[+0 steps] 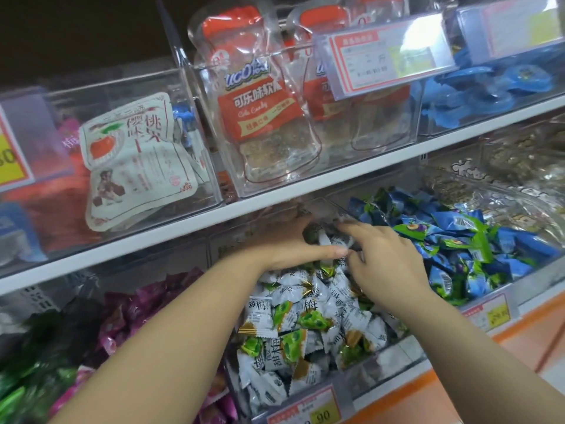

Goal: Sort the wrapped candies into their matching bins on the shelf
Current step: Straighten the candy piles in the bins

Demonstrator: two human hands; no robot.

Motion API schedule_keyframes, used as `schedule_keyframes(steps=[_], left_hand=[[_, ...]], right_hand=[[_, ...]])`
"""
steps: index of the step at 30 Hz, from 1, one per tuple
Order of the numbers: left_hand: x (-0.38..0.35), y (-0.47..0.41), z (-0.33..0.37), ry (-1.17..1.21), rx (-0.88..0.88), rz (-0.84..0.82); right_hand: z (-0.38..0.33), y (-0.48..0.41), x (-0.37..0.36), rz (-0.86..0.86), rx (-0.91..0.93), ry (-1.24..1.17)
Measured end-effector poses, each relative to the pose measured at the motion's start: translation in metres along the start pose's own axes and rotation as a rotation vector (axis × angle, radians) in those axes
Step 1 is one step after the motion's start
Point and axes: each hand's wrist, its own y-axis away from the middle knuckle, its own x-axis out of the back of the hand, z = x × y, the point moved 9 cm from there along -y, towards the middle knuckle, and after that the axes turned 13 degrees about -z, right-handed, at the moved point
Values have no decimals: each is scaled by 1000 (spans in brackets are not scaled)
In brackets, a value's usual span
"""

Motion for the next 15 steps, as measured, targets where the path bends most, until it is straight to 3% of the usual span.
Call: schedule_keyframes(steps=[6,9,12,15], left_hand=[[-4,-21,6,7,-46,-58],[-6,-25,-4,-10,54,-71],[0,-18,-6,-86,102,27],[5,-2,1,-157,7,138]], right_hand=[[-1,-2,-3,-46,11,18],[2,-1,-2,-38,7,-5],[6,1,3,5,1,-86],[10,1,4,3,-25,-106]])
